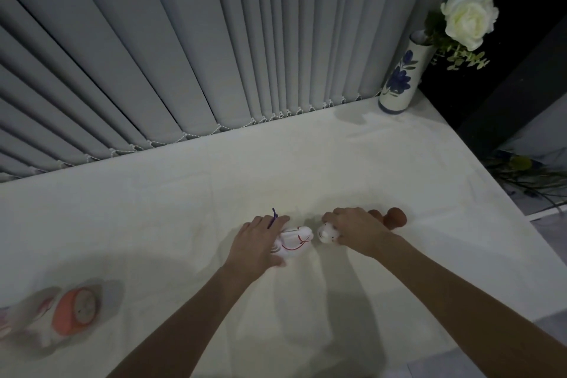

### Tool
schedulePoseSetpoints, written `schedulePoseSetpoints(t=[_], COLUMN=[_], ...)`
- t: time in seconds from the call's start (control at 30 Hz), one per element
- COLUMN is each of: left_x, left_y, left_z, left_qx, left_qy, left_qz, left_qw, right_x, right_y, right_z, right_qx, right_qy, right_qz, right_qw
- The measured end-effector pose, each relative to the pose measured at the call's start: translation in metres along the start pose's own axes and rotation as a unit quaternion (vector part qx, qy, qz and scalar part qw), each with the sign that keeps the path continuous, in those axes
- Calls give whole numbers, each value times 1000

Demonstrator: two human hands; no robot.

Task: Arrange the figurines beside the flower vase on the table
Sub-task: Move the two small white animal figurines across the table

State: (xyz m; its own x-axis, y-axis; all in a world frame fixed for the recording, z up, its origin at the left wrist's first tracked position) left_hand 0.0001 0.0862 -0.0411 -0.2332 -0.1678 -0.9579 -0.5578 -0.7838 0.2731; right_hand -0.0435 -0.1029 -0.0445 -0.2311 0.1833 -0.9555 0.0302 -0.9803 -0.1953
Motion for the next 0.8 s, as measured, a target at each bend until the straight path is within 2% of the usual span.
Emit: schedulePoseSetpoints(t=[0.17, 0.33, 0.5, 0.6, 0.7, 0.8], left_x=[-11, -22, -43, -61, -76, -89], left_y=[-13, -35, -75, -109, -144, -170], left_z=[4, 15, 43, 72, 107, 141], left_qx=[-57, -97, -157, -210, -285, -357], left_qy=[-29, 4, 94, 184, 259, 319], left_qz=[96, 175, 208, 170, 131, 101], left_qw=[993, 980, 961, 945, 914, 872], right_x=[-2, -7, -30, -65, -95, -103], right_y=[1, -1, -5, -10, -29, -64], right_z=[0, 0, -3, -17, -44, -77], right_qx=[2, 1, 4, 4, -6, -28], right_qy=[-18, -29, -41, 12, 61, 63], right_qz=[-11, -19, -83, -99, -102, -118], right_qw=[1000, 999, 996, 995, 993, 991])
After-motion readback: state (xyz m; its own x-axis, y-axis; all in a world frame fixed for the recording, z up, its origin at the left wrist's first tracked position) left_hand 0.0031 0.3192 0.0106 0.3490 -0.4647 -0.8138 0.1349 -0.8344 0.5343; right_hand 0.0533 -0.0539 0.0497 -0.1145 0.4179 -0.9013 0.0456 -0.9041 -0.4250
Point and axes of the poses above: each hand's wrist, its own z-axis away from the middle knuckle, its own x-axis out of the palm, y = z × x, the point moved 4 cm from there along -z, towards the middle knuckle, and after that the axes turned 15 degrees about y, right-handed, at the moved point
